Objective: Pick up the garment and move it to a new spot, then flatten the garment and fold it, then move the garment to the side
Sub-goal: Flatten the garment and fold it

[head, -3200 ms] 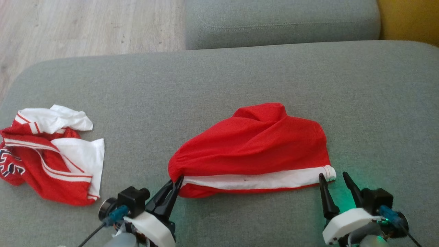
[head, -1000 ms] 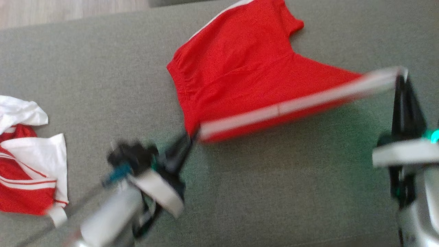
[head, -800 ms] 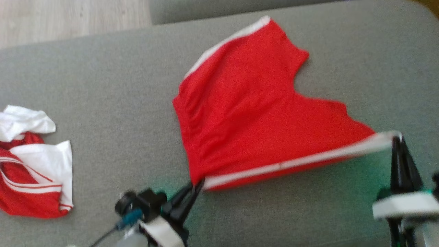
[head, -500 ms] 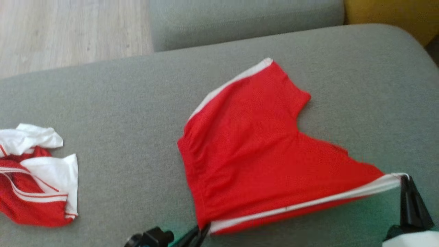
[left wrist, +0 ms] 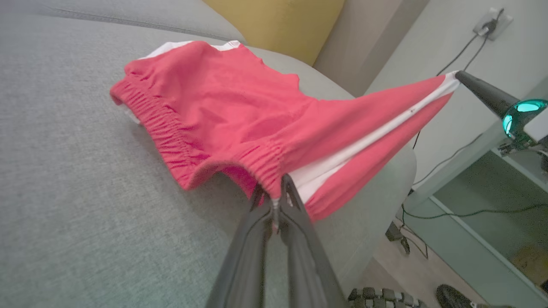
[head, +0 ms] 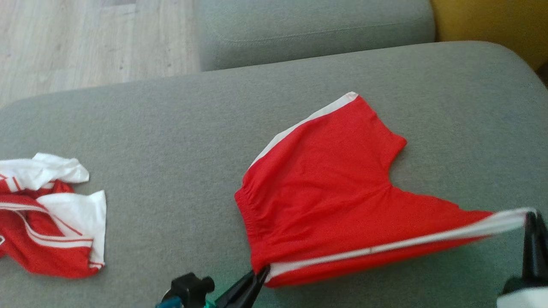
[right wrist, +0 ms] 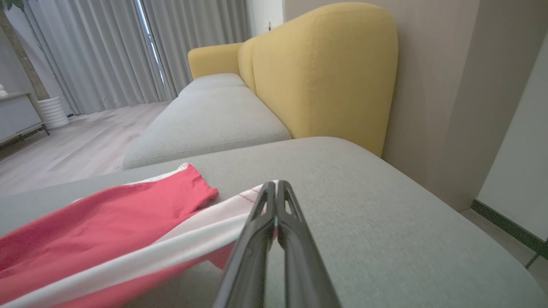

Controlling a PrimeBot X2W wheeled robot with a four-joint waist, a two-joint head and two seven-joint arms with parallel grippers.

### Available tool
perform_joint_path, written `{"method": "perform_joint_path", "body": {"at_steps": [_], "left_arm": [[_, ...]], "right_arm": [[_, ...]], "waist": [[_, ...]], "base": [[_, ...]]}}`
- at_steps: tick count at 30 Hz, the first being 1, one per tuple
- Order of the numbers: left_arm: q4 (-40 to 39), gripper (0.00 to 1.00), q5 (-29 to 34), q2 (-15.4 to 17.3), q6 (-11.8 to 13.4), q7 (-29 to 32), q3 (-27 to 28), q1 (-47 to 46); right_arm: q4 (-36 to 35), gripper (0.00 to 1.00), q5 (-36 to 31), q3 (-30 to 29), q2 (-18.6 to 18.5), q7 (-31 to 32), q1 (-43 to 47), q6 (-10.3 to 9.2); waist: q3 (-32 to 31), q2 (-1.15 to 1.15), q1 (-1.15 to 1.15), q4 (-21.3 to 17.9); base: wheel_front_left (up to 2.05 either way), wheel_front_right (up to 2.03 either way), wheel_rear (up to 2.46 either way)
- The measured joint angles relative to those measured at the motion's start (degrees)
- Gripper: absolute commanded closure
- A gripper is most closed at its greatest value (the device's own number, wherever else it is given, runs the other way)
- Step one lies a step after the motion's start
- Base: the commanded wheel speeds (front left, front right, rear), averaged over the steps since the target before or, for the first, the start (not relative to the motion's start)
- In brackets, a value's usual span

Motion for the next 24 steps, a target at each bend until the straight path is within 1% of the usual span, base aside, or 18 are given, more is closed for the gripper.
{"method": "perform_joint_path", "body": {"at_steps": [2, 5, 8, 10, 14, 18, 21, 24], "left_arm": [[-0.27, 1.00, -1.64, -0.87, 0.00, 0.02, 0.90, -0.24], [-1.11, 1.00, -5.25, -2.63, 0.02, 0.79, 1.03, -2.89], [-1.99, 1.00, -10.70, -4.45, 0.02, 1.27, 1.41, -7.76], [-1.98, 1.00, -14.07, -5.04, 0.02, 1.59, 1.78, -10.73], [-1.62, 1.00, -20.93, -5.71, 0.03, 2.54, 2.77, -14.17], [-0.15, 1.00, -26.35, -6.11, 0.02, 3.43, 3.05, -16.21], [1.14, 1.00, -29.55, -6.38, 0.03, 3.98, 3.11, -18.08], [3.07, 1.00, -31.30, -6.73, 0.03, 4.55, 2.85, -20.30]], "right_arm": [[0.15, 1.00, -0.40, -0.31, 0.16, 0.77, -2.38, 0.00], [1.45, 1.00, -1.70, -1.26, 0.23, 1.21, -8.65, 0.00], [4.13, 1.00, -2.56, -2.23, 0.26, 1.59, -16.05, 0.00], [6.28, 1.00, -2.98, -2.31, 0.26, 1.77, -20.69, 0.00], [12.23, 1.00, -4.66, -1.11, 0.14, 2.27, -29.19, -0.01], [19.45, 1.00, -6.03, 0.16, -0.47, 2.35, -36.41, -0.01], [25.54, 1.00, -7.55, 1.14, -1.23, 2.21, -40.88, 0.00], [31.81, 1.00, -8.11, 2.55, -1.79, 1.29, -44.86, -0.01]], "waist": [[0.59, 0.00, 0.00, 0.61], [1.96, 0.00, 0.00, 1.94], [3.86, 0.00, 0.01, 3.65], [5.25, 0.00, 0.01, 4.79], [7.98, 0.00, 0.02, 6.93], [10.33, 0.00, 0.02, 8.67], [11.99, 0.00, 0.02, 9.71], [13.46, 0.00, 0.02, 10.51]], "base": [[0.00, 0.00, 0.00], [0.00, 0.00, 0.00], [0.00, 0.00, 0.00], [0.00, 0.00, 0.00], [0.00, 0.00, 0.00], [0.00, 0.00, 0.00], [0.00, 0.00, 0.00], [0.00, 0.00, 0.00]]}}
